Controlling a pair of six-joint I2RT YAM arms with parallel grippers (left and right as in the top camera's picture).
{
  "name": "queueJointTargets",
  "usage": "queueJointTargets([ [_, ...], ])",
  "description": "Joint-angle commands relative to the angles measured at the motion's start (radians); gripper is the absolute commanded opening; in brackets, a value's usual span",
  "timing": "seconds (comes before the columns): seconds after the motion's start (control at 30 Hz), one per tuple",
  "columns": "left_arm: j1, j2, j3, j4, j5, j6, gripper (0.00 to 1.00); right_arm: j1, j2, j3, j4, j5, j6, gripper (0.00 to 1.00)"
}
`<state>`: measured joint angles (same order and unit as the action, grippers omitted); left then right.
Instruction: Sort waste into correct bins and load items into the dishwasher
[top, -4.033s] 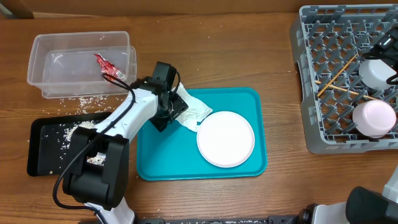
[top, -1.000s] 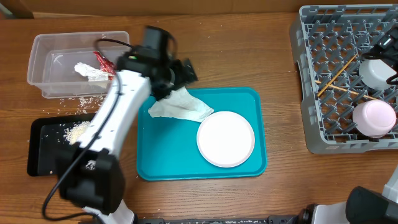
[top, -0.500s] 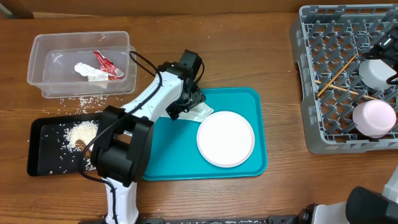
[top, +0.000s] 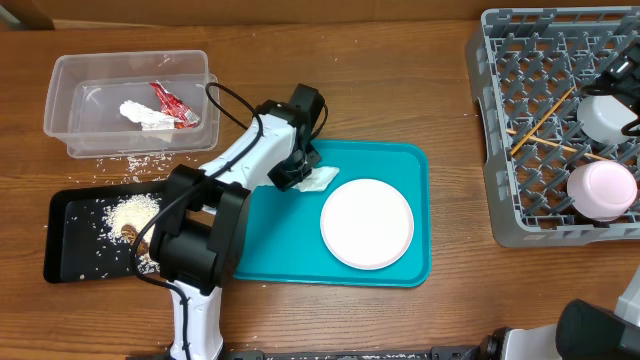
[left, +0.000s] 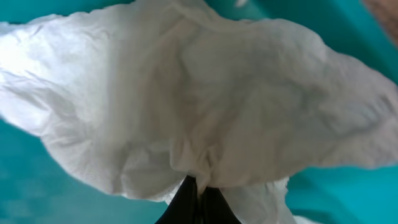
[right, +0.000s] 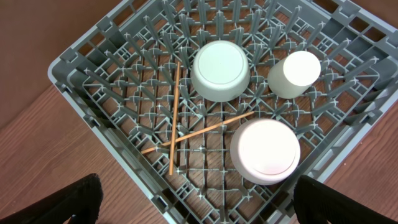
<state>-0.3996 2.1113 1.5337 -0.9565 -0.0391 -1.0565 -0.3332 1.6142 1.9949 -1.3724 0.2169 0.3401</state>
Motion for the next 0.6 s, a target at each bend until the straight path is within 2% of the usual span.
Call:
queueJointTargets([
  [0.0, 0.040, -0.083, 0.100, -0.056, -0.051, 0.040, 0.04, 0.001, -0.008, 0.002, 0.006, 0.010, 0.000, 1.00],
  [0.2, 0.129, -0.245, 0.219, -0.109, -0.214, 0.040, 0.04, 0.001, -0.008, 0.002, 0.006, 0.010, 0.000, 1.00],
  [0.37, 0.240, -0.324, 0.223, -0.002, -0.335, 0.039, 0.04, 0.001, -0.008, 0.002, 0.006, 0.010, 0.000, 1.00],
  [0.57, 0.385, -0.273, 0.222, 0.130, -0.361, 0.040, 0.04, 0.001, -0.008, 0.002, 0.006, 0.010, 0.000, 1.00],
])
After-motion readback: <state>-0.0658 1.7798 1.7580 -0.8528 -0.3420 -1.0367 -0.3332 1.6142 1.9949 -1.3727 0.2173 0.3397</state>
